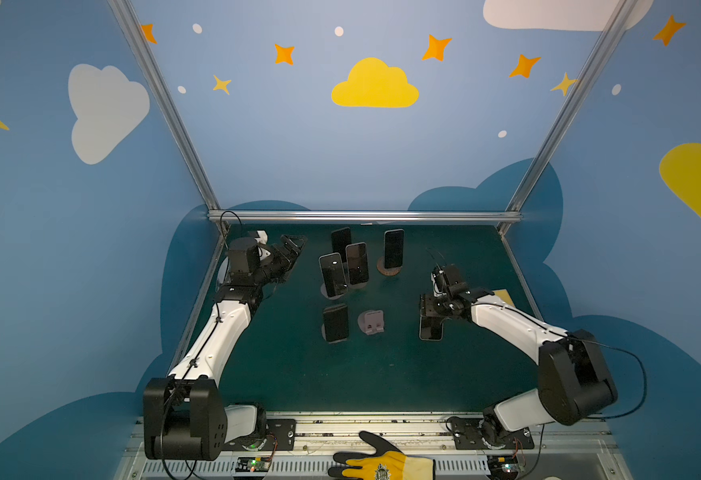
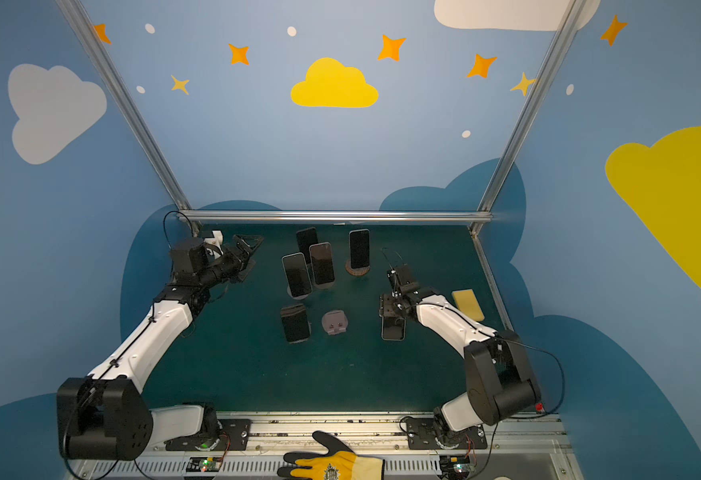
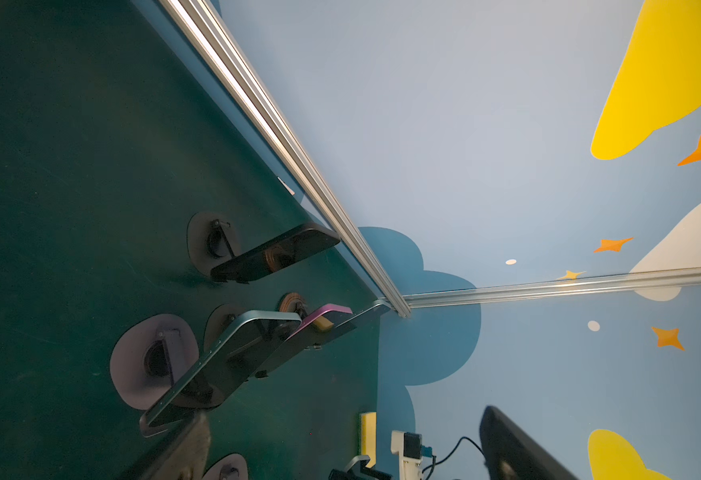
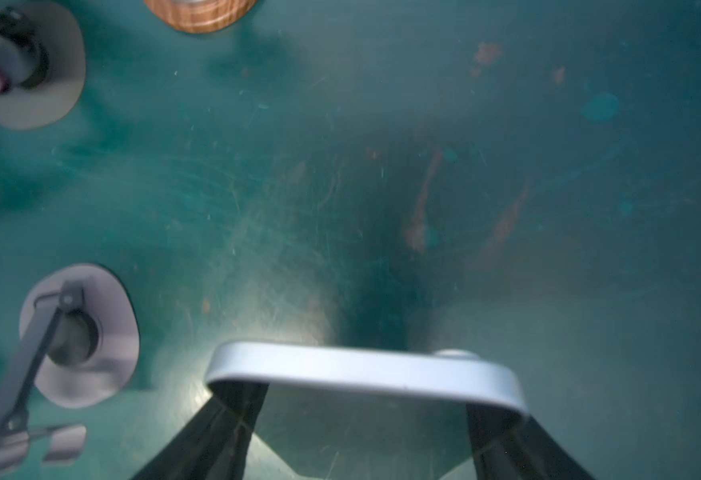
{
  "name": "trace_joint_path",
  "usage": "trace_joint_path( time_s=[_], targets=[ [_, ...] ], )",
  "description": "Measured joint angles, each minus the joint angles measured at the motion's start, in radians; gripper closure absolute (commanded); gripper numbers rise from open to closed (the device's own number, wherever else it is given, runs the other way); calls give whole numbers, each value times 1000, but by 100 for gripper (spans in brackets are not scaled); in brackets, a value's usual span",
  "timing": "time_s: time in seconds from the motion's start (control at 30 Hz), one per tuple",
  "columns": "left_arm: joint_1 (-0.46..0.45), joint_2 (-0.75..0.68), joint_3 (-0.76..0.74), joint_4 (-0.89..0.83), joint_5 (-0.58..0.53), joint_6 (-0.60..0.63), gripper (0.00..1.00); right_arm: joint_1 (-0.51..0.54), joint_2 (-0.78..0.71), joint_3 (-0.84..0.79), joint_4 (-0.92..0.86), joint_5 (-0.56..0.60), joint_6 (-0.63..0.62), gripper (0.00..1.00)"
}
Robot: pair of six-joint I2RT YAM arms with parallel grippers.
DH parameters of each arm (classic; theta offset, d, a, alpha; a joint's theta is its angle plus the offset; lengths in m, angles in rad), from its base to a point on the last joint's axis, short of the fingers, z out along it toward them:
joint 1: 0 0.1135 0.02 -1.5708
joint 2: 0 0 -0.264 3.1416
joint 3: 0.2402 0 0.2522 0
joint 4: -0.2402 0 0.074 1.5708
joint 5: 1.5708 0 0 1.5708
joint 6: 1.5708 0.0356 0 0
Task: Remove the phone from the phone stand
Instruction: 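Lower the silver phone flat onto the table and open the right gripper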
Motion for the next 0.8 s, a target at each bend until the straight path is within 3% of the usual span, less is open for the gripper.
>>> trace_joint_path(
  time_s=[0.23, 0.8],
  targets=[
    [12, 7, 0, 0, 3, -1, 0, -14, 266, 273, -171, -87, 11, 38],
    [22, 23, 0, 16, 10, -5, 0, -22, 323, 314, -278, -111, -14, 34]
  ],
)
